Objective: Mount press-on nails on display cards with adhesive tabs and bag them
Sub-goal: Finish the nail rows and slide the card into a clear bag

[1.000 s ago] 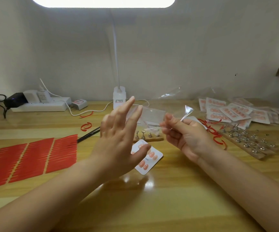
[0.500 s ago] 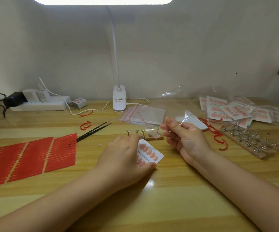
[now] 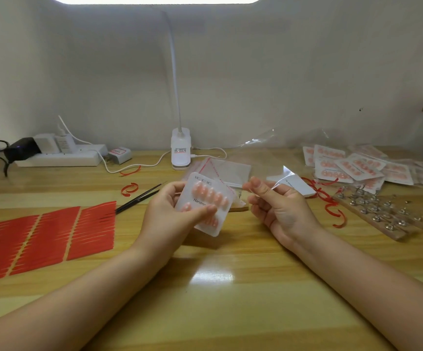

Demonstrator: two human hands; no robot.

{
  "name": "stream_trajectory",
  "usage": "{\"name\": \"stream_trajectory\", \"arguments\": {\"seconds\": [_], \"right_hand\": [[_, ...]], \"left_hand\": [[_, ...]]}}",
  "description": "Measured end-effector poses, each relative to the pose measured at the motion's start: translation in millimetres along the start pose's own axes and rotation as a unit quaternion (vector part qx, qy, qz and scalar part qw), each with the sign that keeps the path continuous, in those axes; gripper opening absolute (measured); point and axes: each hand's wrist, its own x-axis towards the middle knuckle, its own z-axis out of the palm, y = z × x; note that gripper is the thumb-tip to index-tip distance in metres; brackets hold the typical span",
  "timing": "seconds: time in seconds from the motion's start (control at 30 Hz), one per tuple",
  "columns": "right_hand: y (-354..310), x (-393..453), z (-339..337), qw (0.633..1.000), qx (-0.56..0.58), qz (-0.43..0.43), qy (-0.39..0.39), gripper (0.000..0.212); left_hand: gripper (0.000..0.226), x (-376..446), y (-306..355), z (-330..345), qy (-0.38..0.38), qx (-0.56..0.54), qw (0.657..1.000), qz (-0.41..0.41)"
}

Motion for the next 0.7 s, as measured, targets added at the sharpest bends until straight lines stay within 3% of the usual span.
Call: {"name": "stream_trajectory", "arguments": {"seconds": [0.17, 0.33, 0.57, 0.7], "right_hand": [[0.1, -1.9, 1.9, 1.0, -0.017, 0.002, -0.001, 0.039], [0.2, -3.6, 2.4, 0.999, -0.045, -0.007, -0.021, 0.026], [2.2, -5.2, 4.3, 0.995, -0.092, -0.03, -0.014, 0.037], [2.5, -4.1, 3.5, 0.995, -0.089, -0.029, -0.018, 0.035]], "left_hand": [[0.022, 0.8, -3.4, -0.5, -0.011, -0.008, 1.0, -0.006], [0.02, 2.6, -3.6, -1.5, 0.017, -0.038, 0.999, -0.007], [0.021, 0.8, -4.0, 2.8, -0.036, -0.048, 0.998, 0.001], [0.017, 2.3, -6.4, 1.4, -0.013, -0.038, 0.999, 0.0]]}}
